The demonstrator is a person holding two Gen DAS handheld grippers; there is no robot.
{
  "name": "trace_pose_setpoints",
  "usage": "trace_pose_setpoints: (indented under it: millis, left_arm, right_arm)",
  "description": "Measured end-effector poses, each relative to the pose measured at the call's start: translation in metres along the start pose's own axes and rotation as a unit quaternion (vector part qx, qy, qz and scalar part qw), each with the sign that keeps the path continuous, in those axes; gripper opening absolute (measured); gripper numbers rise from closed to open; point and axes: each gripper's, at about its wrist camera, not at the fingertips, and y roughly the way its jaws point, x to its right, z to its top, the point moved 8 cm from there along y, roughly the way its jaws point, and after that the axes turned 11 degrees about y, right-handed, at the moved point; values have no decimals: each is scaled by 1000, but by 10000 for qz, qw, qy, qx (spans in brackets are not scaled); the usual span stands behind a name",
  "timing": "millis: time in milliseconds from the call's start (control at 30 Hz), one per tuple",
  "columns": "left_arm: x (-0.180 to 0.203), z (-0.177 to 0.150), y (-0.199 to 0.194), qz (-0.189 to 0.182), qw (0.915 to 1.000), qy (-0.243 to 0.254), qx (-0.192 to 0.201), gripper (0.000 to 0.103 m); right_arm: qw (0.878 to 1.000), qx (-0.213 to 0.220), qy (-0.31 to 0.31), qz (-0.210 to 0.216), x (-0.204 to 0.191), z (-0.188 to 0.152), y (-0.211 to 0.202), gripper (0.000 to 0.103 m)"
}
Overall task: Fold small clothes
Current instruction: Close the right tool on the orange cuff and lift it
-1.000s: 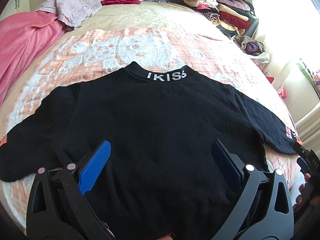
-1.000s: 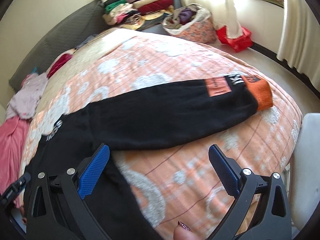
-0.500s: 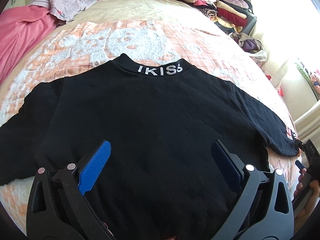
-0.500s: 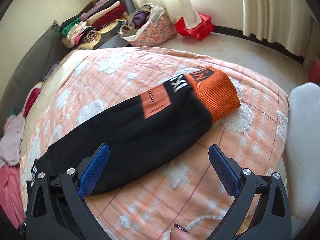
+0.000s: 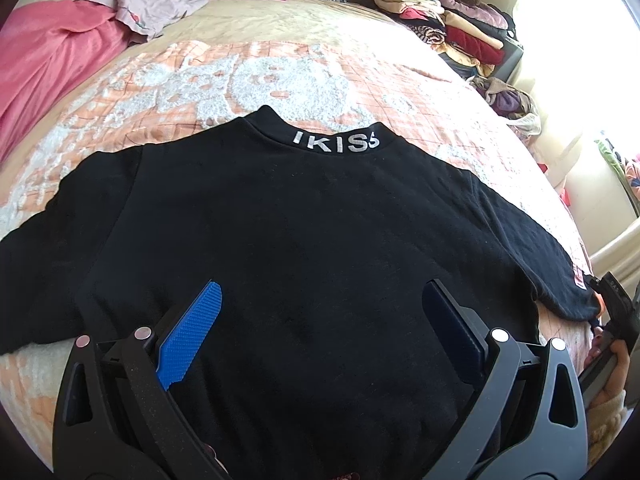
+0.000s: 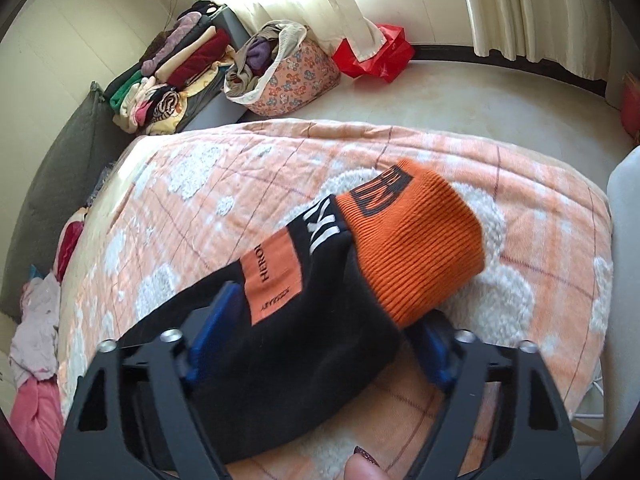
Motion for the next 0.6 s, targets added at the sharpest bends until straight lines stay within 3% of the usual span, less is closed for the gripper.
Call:
trace_pose_setpoints:
  millis: [100, 167, 600]
  left_arm:
    - [-4, 1, -3, -7, 10000, -72, 36, 95]
    - [-5, 1, -5, -24, 9999, -115, 57, 95]
    - [-12, 19, -27, -67, 9995, -89, 286, 95]
  right_arm:
    - [9997, -101, -40, 240, -5, 2, 1, 31]
    - [9988, -135, -141, 456, -14, 0, -3, 24]
    - [9825, -356, -1037, 1505, -115, -48, -57, 19]
